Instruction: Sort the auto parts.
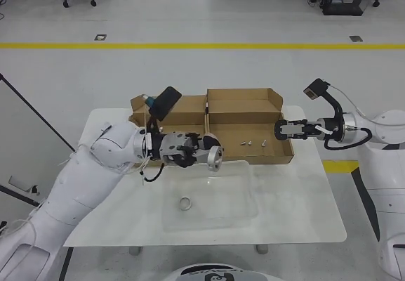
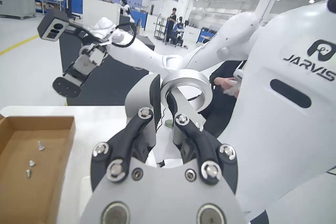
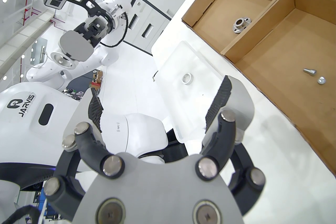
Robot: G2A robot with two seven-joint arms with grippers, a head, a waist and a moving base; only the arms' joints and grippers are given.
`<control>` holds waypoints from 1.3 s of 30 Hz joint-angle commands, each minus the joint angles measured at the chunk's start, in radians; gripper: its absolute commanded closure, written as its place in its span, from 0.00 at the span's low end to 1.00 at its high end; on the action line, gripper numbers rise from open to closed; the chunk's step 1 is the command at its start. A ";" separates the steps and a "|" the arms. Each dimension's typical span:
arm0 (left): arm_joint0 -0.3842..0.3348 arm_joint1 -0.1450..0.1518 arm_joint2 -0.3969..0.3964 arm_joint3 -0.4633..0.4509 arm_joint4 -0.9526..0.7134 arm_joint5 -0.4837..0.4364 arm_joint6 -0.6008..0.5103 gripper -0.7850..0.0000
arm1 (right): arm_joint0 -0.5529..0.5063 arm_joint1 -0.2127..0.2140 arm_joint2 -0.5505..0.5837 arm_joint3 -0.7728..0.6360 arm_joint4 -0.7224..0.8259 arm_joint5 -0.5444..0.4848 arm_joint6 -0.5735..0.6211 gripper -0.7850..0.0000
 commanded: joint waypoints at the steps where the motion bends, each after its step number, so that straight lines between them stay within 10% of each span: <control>1: 0.003 -0.003 -0.008 -0.012 -0.049 -0.001 0.021 1.00 | 0.000 0.000 0.000 0.000 0.000 0.000 0.000 0.00; 29: 0.131 -0.174 -0.281 -0.104 -0.618 -0.001 -0.065 1.00 | 0.000 0.000 0.000 0.000 0.000 0.000 0.000 0.00; 39: 0.099 -0.153 -0.243 -0.021 -0.165 -0.001 -0.065 1.00 | 0.000 0.000 0.000 0.000 0.000 0.000 0.000 0.00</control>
